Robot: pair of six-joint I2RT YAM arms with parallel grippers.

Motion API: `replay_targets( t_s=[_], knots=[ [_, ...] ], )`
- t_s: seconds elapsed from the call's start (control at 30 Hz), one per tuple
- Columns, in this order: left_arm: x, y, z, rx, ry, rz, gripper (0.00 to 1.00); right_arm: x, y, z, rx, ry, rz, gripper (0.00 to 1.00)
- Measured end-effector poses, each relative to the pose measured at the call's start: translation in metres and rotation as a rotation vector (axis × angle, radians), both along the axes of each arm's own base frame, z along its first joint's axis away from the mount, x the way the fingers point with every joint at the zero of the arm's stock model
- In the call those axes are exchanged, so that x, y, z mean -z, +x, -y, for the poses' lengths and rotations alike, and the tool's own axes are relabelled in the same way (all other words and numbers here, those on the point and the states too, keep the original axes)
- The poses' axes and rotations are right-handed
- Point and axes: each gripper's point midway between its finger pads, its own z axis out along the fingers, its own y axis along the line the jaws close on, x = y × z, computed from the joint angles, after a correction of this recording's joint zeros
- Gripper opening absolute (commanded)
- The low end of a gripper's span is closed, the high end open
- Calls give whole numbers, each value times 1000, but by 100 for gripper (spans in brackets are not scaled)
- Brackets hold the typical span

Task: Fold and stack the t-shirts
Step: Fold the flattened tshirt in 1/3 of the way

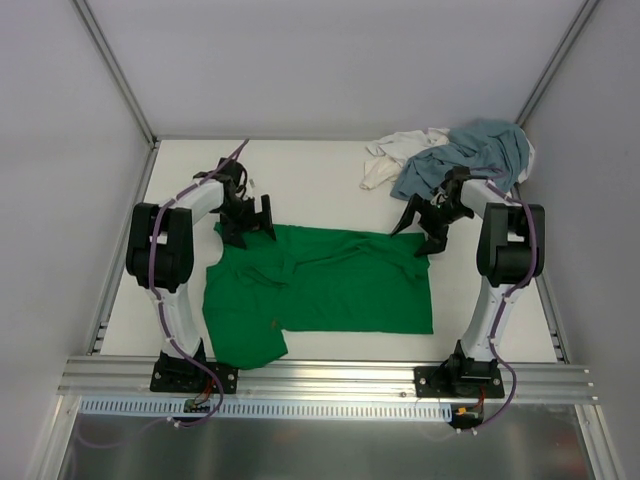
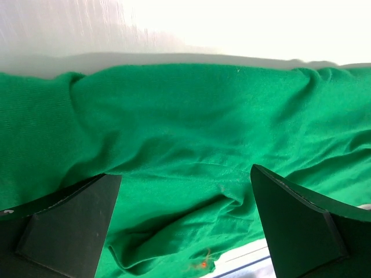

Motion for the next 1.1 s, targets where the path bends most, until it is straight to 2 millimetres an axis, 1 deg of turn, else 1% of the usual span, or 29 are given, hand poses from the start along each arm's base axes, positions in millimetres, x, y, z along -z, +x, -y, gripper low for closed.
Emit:
replay_targets(
  t_s=[0.13, 0.27, 0.33, 0.4, 0.5, 0.6, 0.67, 0.8, 0.93, 1.0, 1.1],
  knots=[
    [1, 15, -4, -8, 34, 14, 99, -2, 16, -2, 14, 14, 15, 100],
    [0, 38, -6, -16, 60, 50, 99, -4, 41, -3, 26, 15, 55, 100],
    [-1, 53, -6, -21, 70, 74, 99, -6, 59, -3, 31, 15, 81, 100],
    [-3, 65, -5, -24, 74, 94, 99, -7, 82, -3, 36, 16, 116, 100],
    [-8, 90, -2, -27, 68, 138, 99, -10, 117, -3, 44, 19, 174, 100],
    [-14, 111, 0, -31, 62, 179, 99, -11, 143, -3, 59, 24, 212, 100],
    [-17, 124, -1, -37, 58, 204, 99, -11, 155, -4, 73, 32, 220, 99],
    [-21, 144, -5, -52, 52, 244, 99, -13, 169, -9, 103, 66, 223, 99],
    [-19, 159, -11, -66, 48, 265, 99, -14, 173, -11, 126, 96, 212, 99],
    [-15, 162, -12, -70, 46, 264, 99, -15, 174, -10, 134, 104, 209, 100],
    [-13, 162, -14, -74, 42, 254, 99, -15, 174, -10, 136, 111, 209, 99]
  ],
)
